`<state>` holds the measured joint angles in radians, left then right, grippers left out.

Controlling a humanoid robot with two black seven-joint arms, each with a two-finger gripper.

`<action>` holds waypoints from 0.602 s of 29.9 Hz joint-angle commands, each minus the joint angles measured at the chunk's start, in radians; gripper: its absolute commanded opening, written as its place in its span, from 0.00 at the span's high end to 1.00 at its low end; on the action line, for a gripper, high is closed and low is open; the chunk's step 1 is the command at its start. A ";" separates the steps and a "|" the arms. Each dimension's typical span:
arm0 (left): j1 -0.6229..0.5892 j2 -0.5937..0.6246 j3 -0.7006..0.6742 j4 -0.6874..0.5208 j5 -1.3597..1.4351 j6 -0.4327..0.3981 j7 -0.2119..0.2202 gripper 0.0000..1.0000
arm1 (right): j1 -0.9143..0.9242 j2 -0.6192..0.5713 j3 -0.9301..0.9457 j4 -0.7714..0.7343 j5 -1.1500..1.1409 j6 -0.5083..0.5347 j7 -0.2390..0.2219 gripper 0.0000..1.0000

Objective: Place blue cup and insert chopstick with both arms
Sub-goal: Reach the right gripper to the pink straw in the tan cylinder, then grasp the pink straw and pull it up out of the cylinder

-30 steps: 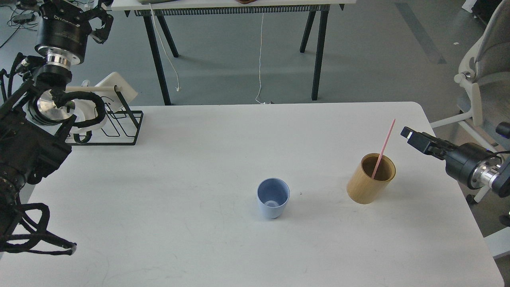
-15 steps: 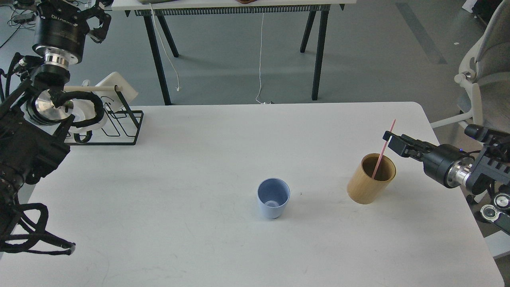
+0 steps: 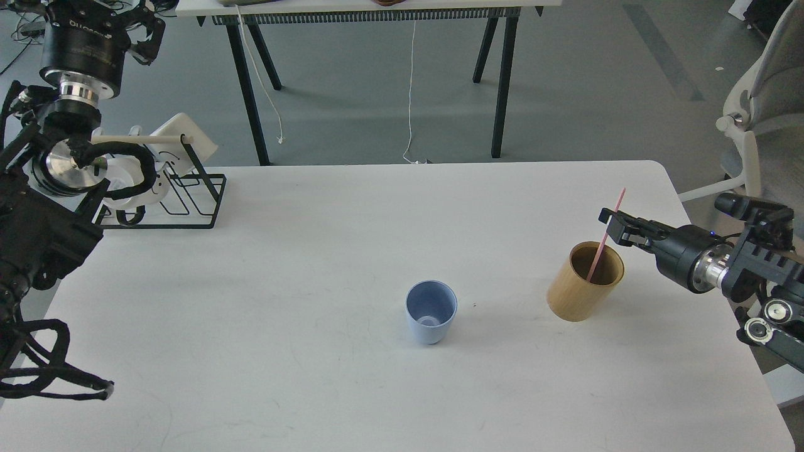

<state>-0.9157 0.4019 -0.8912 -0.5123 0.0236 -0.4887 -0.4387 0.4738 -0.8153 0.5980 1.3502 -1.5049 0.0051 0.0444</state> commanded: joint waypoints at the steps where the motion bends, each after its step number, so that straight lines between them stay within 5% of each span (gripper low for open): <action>1: 0.000 0.003 -0.002 0.000 -0.001 0.000 0.000 0.01 | 0.000 0.005 0.000 0.000 0.000 0.001 0.000 0.85; 5: 0.000 0.008 -0.002 0.000 -0.001 0.000 -0.002 0.01 | 0.000 0.004 0.000 0.000 0.000 0.001 -0.001 0.99; 13: 0.000 0.012 -0.002 0.000 -0.001 0.000 -0.003 0.01 | 0.005 -0.013 0.003 0.042 0.003 0.001 -0.008 0.99; 18: -0.002 0.029 -0.003 -0.005 -0.001 0.000 -0.003 0.01 | 0.009 -0.126 0.017 0.127 0.009 0.000 -0.008 0.99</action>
<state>-0.9157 0.4234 -0.8929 -0.5145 0.0228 -0.4887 -0.4417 0.4785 -0.8757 0.6071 1.4240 -1.4996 0.0061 0.0368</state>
